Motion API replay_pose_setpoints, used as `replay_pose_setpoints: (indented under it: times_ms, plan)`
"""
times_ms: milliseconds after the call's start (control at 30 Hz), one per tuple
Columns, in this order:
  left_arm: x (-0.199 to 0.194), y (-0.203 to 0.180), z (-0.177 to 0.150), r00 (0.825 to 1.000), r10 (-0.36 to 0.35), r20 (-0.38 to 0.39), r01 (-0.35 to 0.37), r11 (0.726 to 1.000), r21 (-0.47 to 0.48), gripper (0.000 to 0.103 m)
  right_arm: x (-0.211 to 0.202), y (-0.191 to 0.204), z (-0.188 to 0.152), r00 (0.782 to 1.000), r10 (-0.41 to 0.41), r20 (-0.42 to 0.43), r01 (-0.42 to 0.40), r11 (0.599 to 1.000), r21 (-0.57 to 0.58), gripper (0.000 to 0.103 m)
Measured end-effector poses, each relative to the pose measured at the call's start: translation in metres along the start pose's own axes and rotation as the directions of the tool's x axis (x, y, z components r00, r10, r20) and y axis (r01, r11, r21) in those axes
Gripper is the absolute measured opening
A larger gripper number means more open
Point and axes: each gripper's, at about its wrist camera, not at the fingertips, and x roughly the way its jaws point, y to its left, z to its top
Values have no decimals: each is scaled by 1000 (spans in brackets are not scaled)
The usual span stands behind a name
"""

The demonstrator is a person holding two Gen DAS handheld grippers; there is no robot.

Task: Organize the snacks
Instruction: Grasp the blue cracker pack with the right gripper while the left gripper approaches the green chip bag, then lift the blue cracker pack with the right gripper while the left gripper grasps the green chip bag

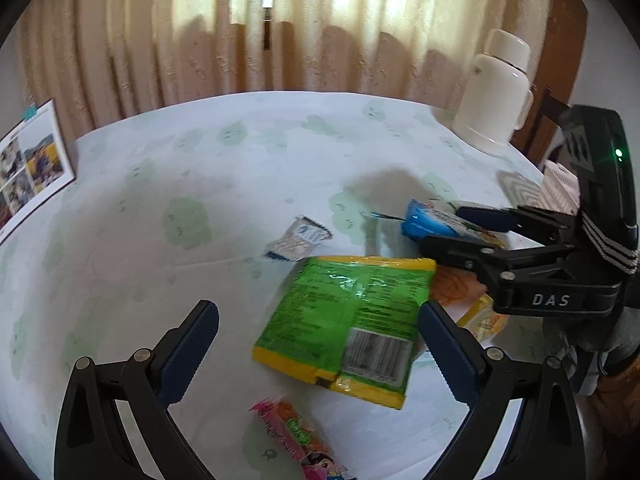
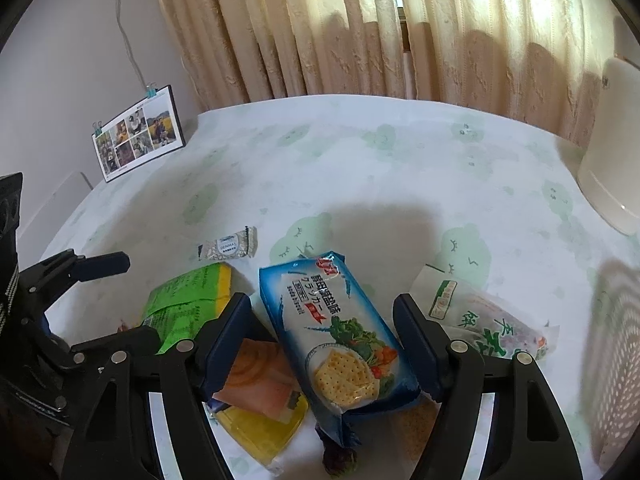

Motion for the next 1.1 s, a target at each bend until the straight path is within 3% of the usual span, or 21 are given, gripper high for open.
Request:
replay_pose_setpoints:
  times_ms: [167,300,433,533,600,667,867,1100]
  plan:
    - [12,-15,-1,1000,-6,-24,8,998,69,99,0,1,-2,1000,-8,3,8,1000,-12,74]
    - [17,-15,-2,999,-22,-35,24,998,55,99,-2,3,-6,1000,-14,24,14,1000,5,73]
    - [22,-5,-1,997,-46,-57,47,999,8,99,-6,-1,-8,999,1,43,-3,999,44,53]
    - [25,2,-2,995,-79,-67,76,996,-36,98,-8,-6,-9,999,21,48,-24,997,75,49]
    - [26,7,-1,994,-91,-59,88,995,-54,91,-10,-6,-9,998,20,54,-24,997,79,48]
    - [24,10,-2,994,-98,-45,95,993,-66,75,-11,-4,-10,998,18,57,-22,997,76,47]
    - [7,13,-11,993,-112,26,113,993,-45,51,-16,2,-12,997,32,70,-38,996,75,45]
    - [-6,19,-16,987,-138,85,143,988,-55,36,-18,2,-10,994,66,85,-75,991,115,45]
